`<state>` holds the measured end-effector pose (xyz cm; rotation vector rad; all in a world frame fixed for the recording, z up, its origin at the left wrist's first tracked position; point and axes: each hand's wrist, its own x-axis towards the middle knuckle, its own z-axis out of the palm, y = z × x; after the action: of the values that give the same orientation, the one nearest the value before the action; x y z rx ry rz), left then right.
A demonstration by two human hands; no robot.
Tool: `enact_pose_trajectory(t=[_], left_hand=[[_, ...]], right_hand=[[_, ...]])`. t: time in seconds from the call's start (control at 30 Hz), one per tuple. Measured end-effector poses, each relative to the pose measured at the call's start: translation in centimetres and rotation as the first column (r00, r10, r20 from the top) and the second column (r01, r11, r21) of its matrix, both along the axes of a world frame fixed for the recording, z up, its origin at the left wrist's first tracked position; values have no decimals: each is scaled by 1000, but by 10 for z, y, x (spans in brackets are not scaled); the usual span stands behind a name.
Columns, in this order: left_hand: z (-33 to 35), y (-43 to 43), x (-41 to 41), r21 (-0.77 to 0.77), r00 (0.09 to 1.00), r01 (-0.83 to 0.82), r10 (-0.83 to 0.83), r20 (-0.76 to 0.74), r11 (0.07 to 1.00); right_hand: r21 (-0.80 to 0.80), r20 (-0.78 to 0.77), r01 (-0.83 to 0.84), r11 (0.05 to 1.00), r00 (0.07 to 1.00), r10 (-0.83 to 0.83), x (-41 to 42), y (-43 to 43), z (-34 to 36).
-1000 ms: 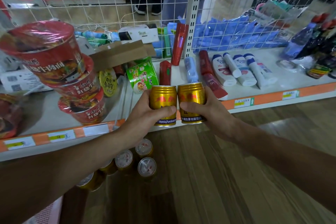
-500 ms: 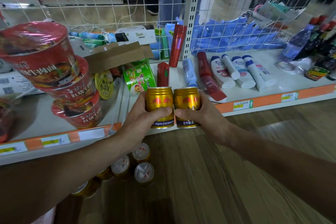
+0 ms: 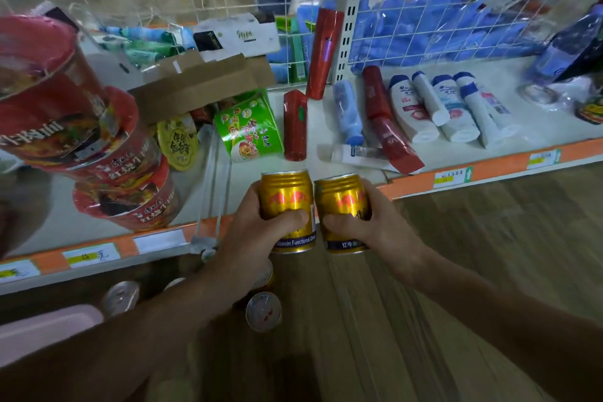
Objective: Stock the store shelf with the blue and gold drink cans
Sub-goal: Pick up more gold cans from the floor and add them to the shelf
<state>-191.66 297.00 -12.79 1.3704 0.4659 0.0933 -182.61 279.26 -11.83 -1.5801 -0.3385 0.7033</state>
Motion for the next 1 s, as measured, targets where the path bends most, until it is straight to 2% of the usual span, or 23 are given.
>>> enact_pose_trajectory(t=[0.17,0.33,0.53,0.67,0.83,1.0], left_hand=[[34,-14,-32,-108,996,-29,19,-87,994],[117,-40,-70,-169,978,-114,81,-192,979],[274,-64,-92,-128,966,-113,79,-245,985],[404,-80,-97,-134,967,-115,80,-243,984],[544,-95,-90,-148,982,-114,88,-169,982],[637,-106,-81,-107,984,-167,159,-83,980]], right_hand=[[-61,-99,25,998,995,-31,-34,-12,37],[-108,-153,42,993,987,-58,-69,-27,125],[-132,-160,96,987,980,-117,-85,-45,289],[-135,-146,97,986,983,-116,-87,-64,419],[-131,-95,46,990,994,-59,-81,-77,554],[-82,-57,15,997,998,-20,-70,-82,641]])
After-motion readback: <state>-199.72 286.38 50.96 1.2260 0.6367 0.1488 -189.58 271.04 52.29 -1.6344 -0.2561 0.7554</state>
